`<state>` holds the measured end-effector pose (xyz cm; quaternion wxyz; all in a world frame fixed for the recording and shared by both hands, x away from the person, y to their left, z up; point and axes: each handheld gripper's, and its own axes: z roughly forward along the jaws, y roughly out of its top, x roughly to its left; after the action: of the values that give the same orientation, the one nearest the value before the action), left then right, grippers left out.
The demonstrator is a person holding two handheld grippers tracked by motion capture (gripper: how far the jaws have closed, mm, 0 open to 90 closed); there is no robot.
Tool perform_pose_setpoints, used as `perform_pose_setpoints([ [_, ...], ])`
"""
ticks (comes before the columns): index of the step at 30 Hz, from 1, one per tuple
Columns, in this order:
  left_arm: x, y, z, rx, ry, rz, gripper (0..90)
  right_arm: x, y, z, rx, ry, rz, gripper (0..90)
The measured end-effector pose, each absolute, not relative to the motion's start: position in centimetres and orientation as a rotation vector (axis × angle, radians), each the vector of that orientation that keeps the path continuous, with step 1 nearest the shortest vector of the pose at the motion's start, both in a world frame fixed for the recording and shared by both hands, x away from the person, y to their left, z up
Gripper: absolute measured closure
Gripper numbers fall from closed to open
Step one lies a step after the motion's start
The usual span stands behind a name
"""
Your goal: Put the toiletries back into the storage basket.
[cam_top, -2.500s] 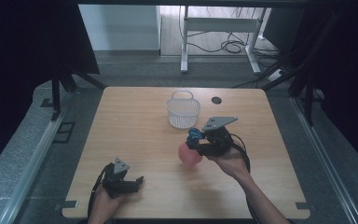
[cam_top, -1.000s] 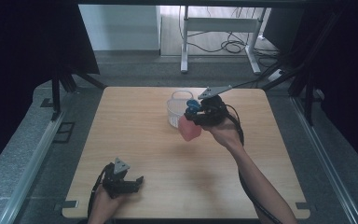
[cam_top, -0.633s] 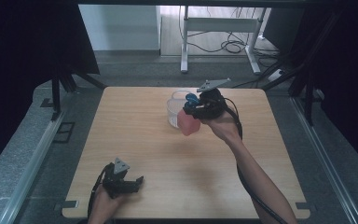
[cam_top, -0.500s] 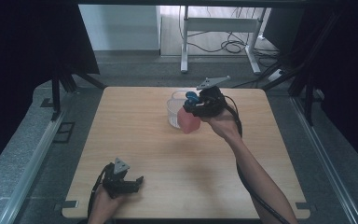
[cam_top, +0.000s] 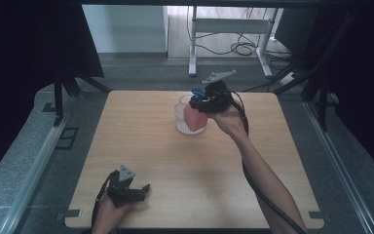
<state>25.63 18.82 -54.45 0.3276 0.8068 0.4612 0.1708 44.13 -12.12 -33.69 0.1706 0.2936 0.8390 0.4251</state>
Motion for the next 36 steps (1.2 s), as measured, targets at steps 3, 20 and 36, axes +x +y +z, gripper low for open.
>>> perform_pose_setpoints([
  [3, 25.6, 18.8, -54.4, 2.112, 1.208, 0.447, 10.7, 44.6, -11.9, -33.6, 0.838, 2.378, 1.201, 52.5],
  [20, 25.6, 18.8, -54.5, 2.111, 1.21, 0.447, 10.7, 47.3, -11.4, -33.6, 0.89, 2.334, 1.192, 52.5],
  [36, 25.6, 18.8, -54.5, 2.111, 1.21, 0.448, 10.6, 49.3, -11.3, -34.1, 0.922, 2.307, 1.172, 52.5],
])
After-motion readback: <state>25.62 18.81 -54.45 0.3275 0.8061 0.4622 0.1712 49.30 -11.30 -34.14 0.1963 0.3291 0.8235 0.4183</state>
